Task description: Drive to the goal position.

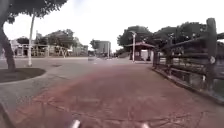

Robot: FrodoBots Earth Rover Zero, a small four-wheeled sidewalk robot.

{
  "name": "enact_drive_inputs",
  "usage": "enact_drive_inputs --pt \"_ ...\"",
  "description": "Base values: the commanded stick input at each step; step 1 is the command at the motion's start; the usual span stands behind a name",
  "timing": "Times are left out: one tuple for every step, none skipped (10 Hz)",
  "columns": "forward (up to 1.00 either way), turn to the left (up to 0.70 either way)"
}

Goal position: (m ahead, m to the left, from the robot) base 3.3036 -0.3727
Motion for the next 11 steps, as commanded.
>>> enact_drive_inputs --pt "0.7 -0.1" --pt "0.7 -0.27" --pt "0.7 -0.27" --pt "0.7 -0.27" --pt "0.7 -0.27" --pt "0.7 -0.27" --pt "0.7 -0.27" --pt "0.7 -0.27" --pt "0.7 -0.27" --pt "0.7 -0.27" --pt "0.7 0.03"
